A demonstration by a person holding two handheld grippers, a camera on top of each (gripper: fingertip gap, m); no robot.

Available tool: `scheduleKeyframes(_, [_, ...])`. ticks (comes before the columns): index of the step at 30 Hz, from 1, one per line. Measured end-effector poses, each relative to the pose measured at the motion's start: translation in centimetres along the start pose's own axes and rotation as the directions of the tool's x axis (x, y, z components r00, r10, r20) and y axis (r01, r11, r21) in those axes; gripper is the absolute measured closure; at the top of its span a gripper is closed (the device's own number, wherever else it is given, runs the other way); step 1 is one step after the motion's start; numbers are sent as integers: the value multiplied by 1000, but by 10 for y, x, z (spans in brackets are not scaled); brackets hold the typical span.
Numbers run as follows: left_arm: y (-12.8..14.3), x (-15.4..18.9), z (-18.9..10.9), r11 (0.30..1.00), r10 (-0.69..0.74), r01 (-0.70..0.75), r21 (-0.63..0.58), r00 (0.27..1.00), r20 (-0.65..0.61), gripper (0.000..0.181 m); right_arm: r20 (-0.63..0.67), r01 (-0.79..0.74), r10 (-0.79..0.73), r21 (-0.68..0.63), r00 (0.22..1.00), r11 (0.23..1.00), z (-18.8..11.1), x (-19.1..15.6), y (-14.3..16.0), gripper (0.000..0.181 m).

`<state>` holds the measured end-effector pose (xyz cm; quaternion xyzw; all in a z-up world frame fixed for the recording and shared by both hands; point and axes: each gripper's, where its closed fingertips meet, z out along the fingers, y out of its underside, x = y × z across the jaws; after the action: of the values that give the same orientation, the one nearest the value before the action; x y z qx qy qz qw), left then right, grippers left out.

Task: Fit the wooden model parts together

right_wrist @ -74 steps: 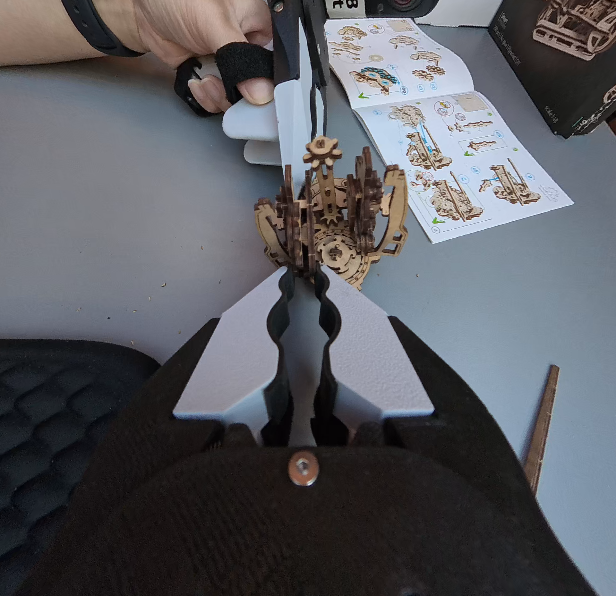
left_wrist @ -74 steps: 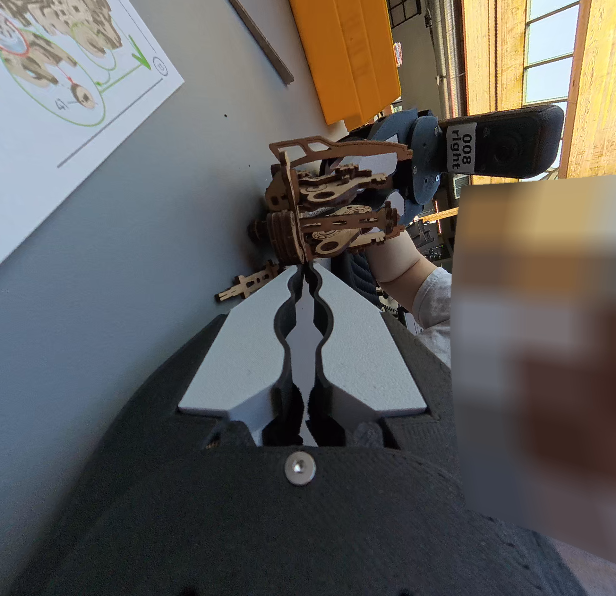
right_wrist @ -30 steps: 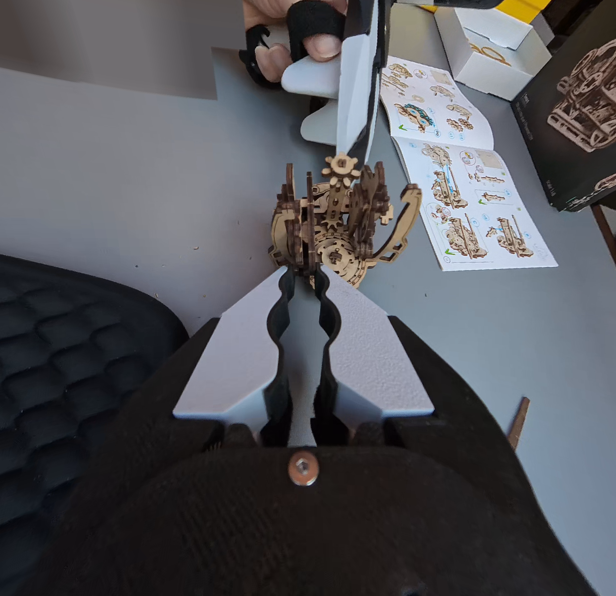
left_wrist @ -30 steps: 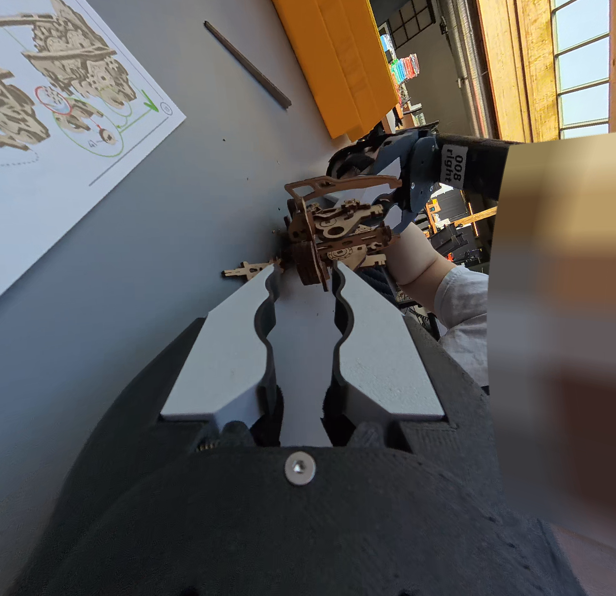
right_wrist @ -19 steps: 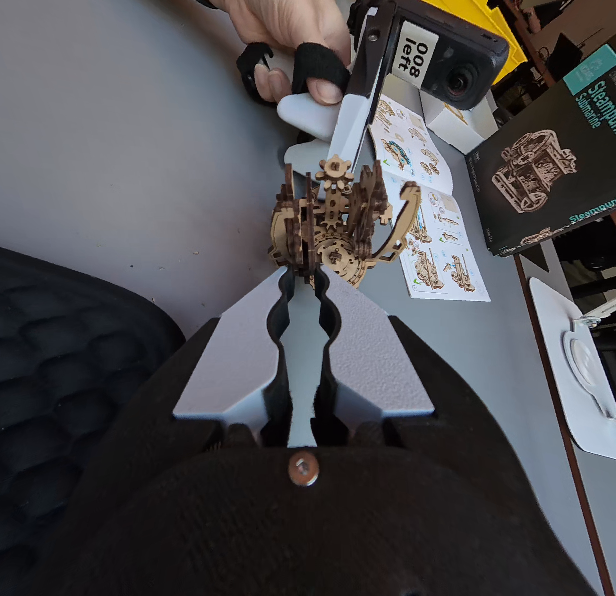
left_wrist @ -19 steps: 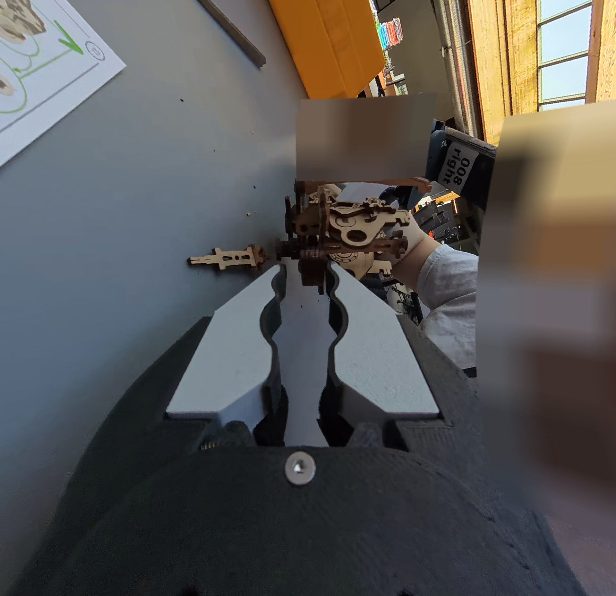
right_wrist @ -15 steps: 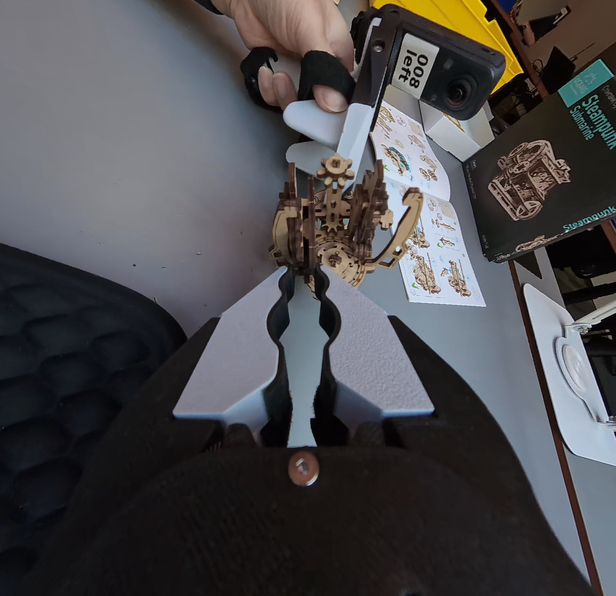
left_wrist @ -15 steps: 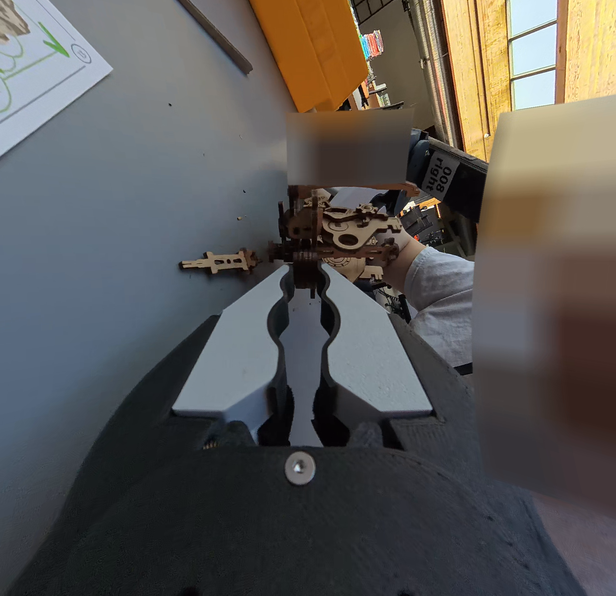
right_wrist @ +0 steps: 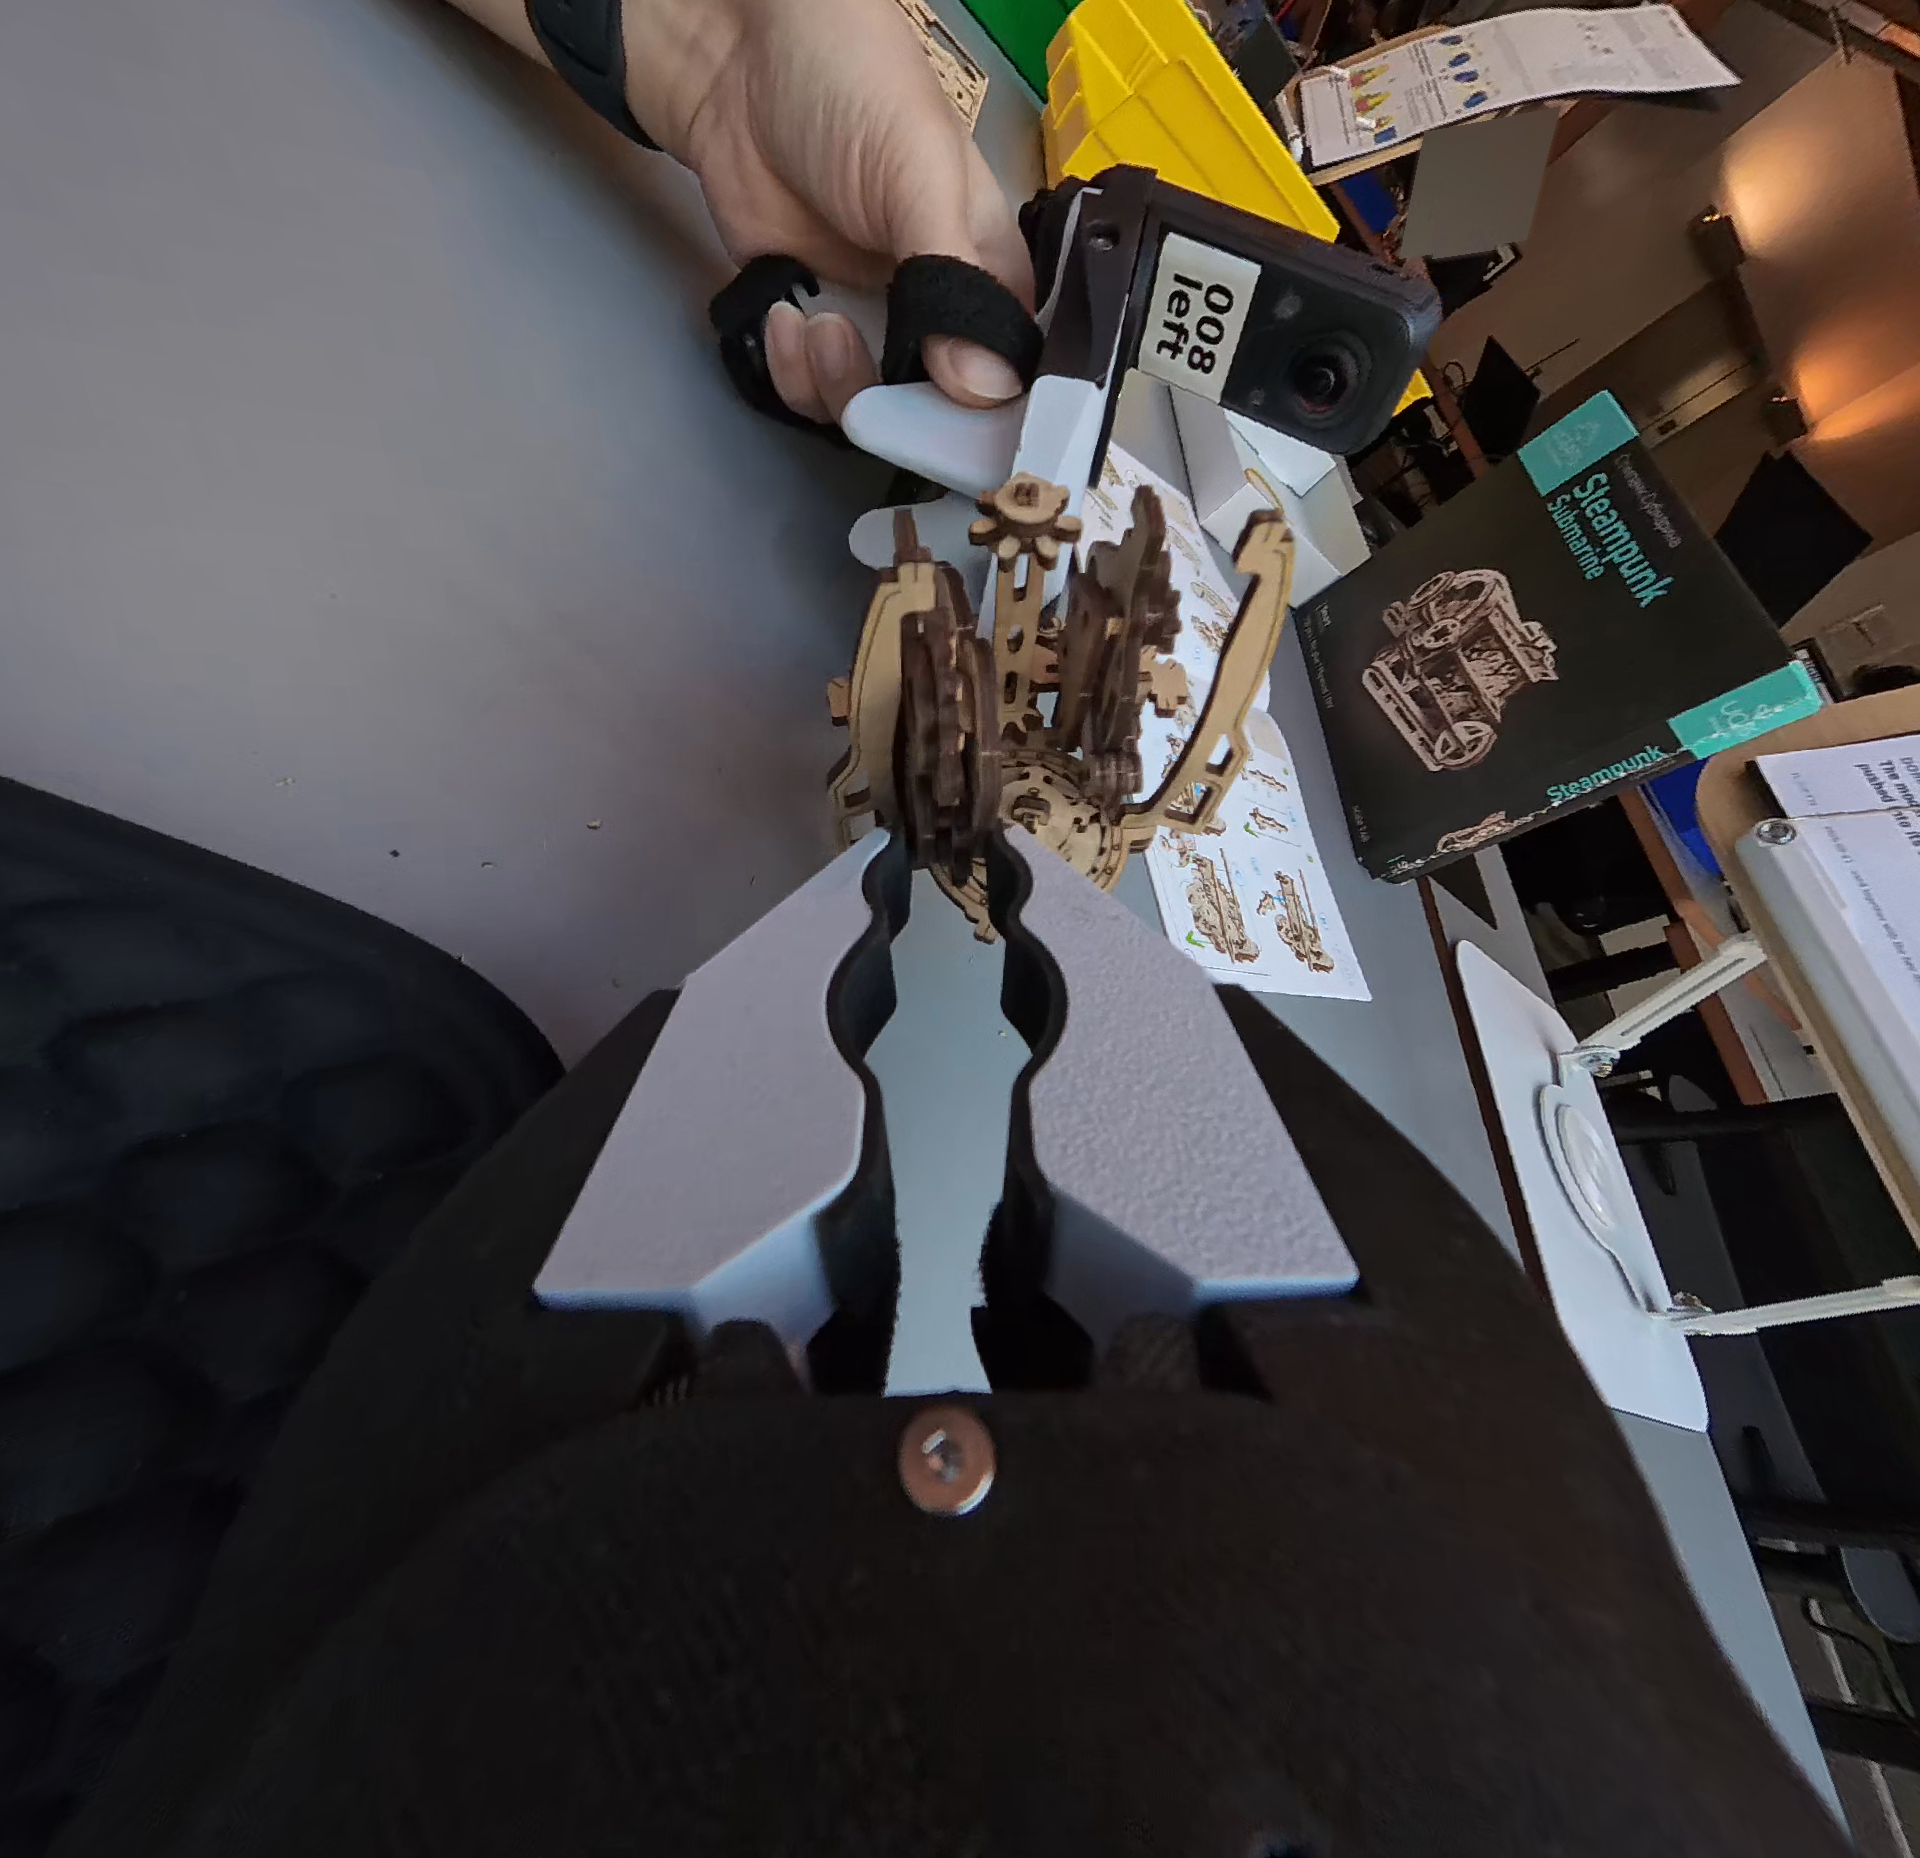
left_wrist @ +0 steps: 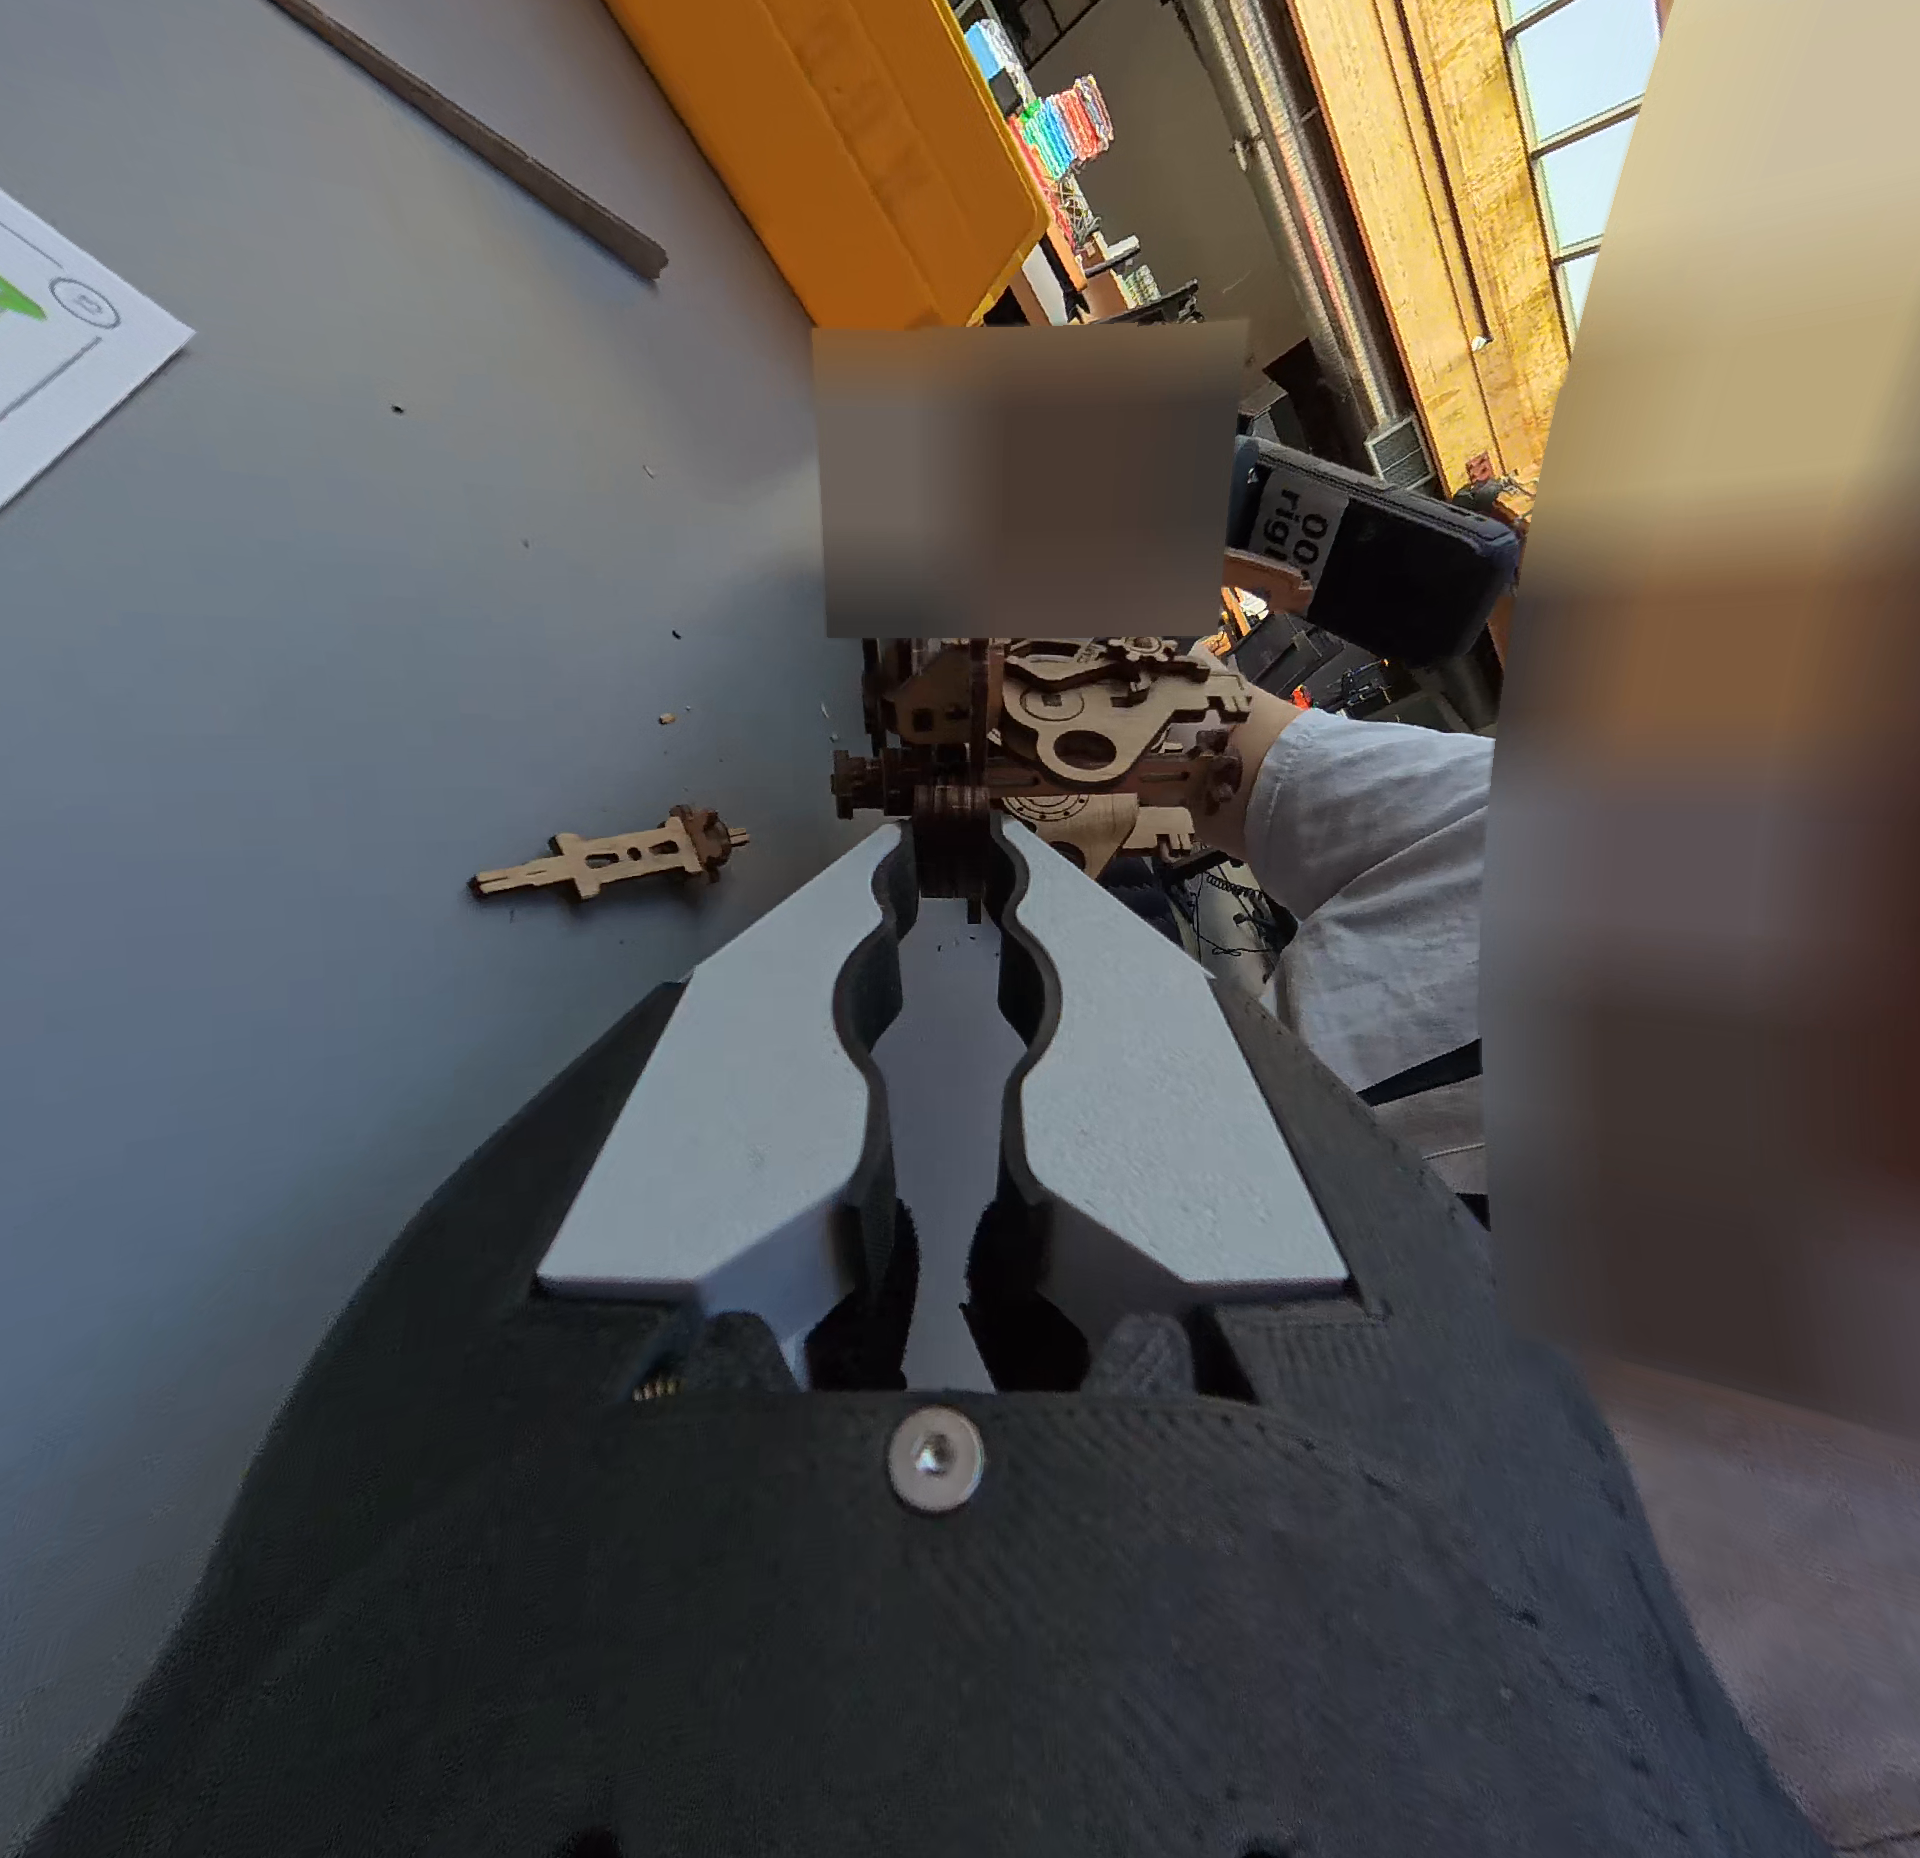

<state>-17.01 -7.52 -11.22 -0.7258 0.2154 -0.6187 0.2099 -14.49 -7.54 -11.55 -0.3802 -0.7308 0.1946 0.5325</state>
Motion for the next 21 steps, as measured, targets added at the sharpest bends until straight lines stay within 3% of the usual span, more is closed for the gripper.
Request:
scheduleKeyframes(4, [2,3,0,999,30,-30,-19,999,-13,171,20,20,-21,6,1000,1000,0,-6,-4,170])
scheduleKeyframes(10, [-3,6,0,999,-34,35,16,996,-79,169,31,-8,8,11,999,1000,-1,-3,-7,170])
scheduleKeyframes(13, [0,9,3,998,-67,67,-5,992,-106,164,50,5,-5,8,999,1000,-2,-5,-8,170])
scheduleKeyframes(16, [6,9,8,997,-79,76,-35,992,-103,169,91,-2,0,16,996,1000,-3,-9,-11,170])
scheduleKeyframes(21, [-7,10,5,992,-97,106,71,988,-118,170,31,-71,69,43,997,997,-6,8,-12,168])
